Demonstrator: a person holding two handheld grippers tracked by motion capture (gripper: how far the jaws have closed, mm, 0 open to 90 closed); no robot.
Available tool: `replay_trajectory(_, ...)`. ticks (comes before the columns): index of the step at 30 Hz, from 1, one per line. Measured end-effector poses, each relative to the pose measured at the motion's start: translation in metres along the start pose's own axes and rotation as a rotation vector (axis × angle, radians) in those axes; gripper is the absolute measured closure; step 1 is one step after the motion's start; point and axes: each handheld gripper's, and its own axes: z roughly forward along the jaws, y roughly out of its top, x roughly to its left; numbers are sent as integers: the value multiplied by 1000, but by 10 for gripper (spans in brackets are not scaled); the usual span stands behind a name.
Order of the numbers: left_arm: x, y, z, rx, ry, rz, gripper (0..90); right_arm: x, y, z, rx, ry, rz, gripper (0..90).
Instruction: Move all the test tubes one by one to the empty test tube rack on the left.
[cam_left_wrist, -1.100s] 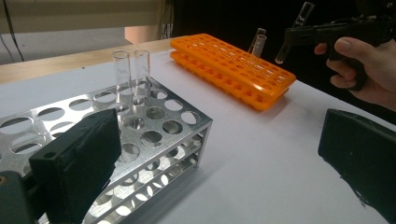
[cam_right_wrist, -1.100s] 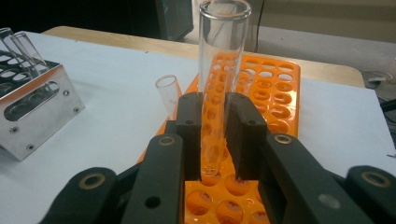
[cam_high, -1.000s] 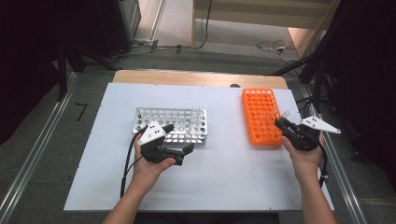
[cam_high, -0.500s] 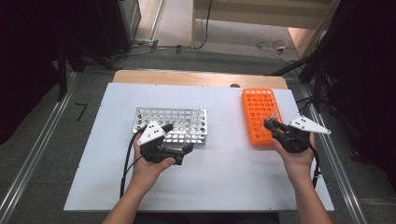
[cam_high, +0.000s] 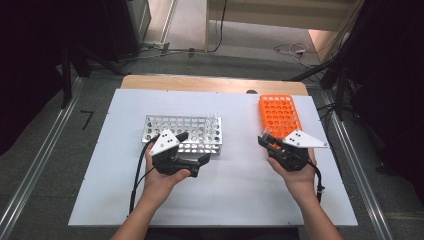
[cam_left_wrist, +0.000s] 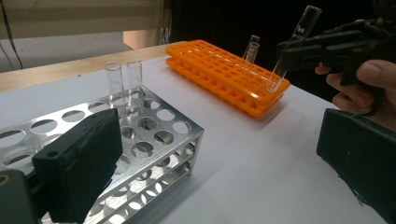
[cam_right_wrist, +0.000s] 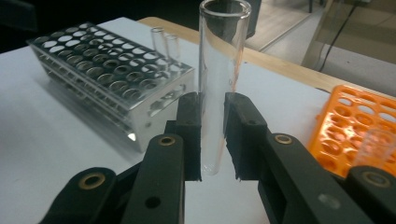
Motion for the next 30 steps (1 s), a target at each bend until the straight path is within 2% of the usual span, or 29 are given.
replay_trajectory(12, -6, 3, 2, 5, -31, 15, 44, 35, 0, 15, 44, 85, -81, 742)
replay_trajectory(14, -8, 2, 3, 18, -35, 32, 70, 41, -1, 18, 51, 99, -96, 742)
replay_trajectory(20, -14, 3, 8, 37, -56, 41, 119, 57, -2, 24, 71, 130, -140, 742)
replay_trajectory(27, -23, 3, 13, 57, -74, 52, 265, 72, -3, 29, 85, 159, -172, 742)
replay_trajectory(30, -26, 3, 15, 69, -95, 58, 317, 78, -3, 31, 88, 166, -193, 742)
